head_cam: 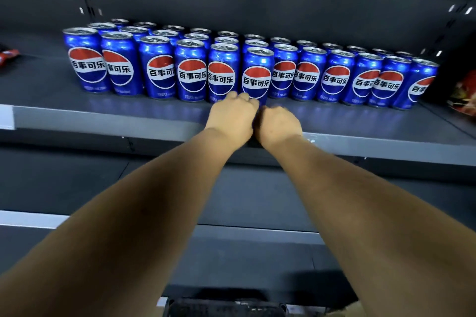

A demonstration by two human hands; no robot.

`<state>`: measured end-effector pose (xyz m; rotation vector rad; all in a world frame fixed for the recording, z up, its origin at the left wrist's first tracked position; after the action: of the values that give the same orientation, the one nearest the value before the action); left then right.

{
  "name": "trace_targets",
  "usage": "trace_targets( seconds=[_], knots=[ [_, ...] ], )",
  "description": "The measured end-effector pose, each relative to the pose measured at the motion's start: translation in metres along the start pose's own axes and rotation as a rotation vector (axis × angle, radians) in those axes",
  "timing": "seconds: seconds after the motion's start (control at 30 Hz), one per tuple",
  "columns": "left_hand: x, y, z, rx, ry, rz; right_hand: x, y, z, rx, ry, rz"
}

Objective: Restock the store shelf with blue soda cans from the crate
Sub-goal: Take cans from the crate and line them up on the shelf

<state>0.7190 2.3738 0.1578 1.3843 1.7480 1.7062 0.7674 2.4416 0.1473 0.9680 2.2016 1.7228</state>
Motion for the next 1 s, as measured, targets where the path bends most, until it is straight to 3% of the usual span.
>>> trace_targets(
  seconds=[0.1, 0.4, 0.47, 0.67, 1.0],
  knots=[
    [-0.017, 0.008, 0.005, 0.159, -0.159, 0.048, -0.016, 0.004, -0.006, -0.067, 0.047, -0.009],
    [-0.081, 0.023, -0.009, 0.353, -0.305, 0.067, -0.076, 0.003, -0.025, -0.254, 0.205, -0.032],
    [-0.102, 0.025, -0.01, 0.366, -0.32, 0.045, -0.092, -0.003, -0.027, -0.225, 0.24, -0.054],
    [-0.159, 0.029, -0.015, 0.367, -0.362, 0.035, -0.136, -0.018, -0.046, -0.282, 0.504, 0.094],
    [-0.221, 0.016, -0.003, 0.407, -0.366, -0.117, -0.195, -0.047, -0.04, -0.233, 0.688, 0.047]
  ],
)
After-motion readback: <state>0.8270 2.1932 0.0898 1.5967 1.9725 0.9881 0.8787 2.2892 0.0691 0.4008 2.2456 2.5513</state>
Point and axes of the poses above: each hand's wrist, its own x-axis towards the middle knuckle, its own y-axis out of the back of the hand, z = x × y, the point moved 4 cm from there along x, towards the middle knuckle, and after that the axes turned 14 degrees about x, right-handed, at the moved point
